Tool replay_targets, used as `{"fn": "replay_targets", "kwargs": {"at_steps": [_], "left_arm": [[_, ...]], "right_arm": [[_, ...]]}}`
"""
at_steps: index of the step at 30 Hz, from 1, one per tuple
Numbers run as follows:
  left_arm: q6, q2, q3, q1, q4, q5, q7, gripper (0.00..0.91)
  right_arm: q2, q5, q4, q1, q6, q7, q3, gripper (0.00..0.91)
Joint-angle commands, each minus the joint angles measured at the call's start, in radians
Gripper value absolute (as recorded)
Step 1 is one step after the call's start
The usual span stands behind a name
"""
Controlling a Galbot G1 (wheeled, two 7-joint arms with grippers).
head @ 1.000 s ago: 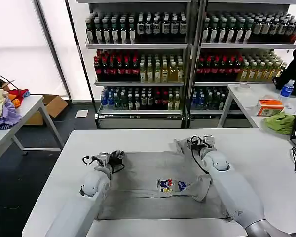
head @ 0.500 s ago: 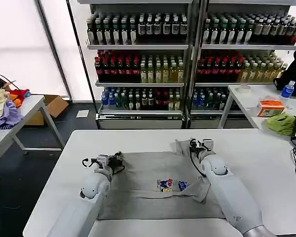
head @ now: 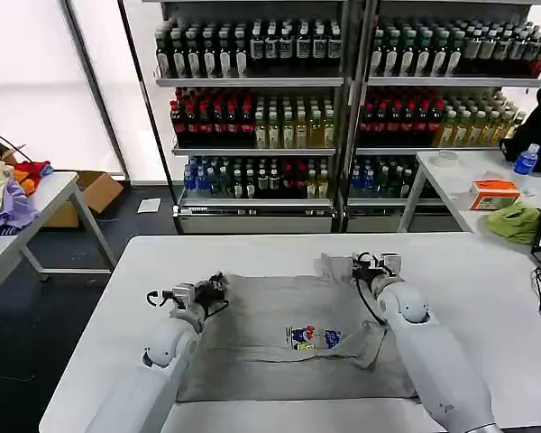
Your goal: Fold and organize the clothes.
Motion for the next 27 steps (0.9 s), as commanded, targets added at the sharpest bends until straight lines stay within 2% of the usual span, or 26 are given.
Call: {"fn": "replay_targets", "kwargs": {"at_steps": [1,16,27], "left_arm": [[-0.039,0.008,-0.014,0.024,-0.057,-0.006,0.007,0.010],[-0.005,0.060,-0.055,0.101,-0.162,0.001,0.018,0.000],[0.001,0.087,-0.082,0.191,-0.231,0.014,0.023,0.010]], "right_arm": [[-0.010,0.004,0.098,-0.034,0.011,-0.001,0.023,0.000],[-0.052,-0.008,0.278,-0.142,0.001,0.061,0.042,0.000],[-0.050,-0.020,0.447,-0.337,-0.011,0.110,0.092,0.000]]}}
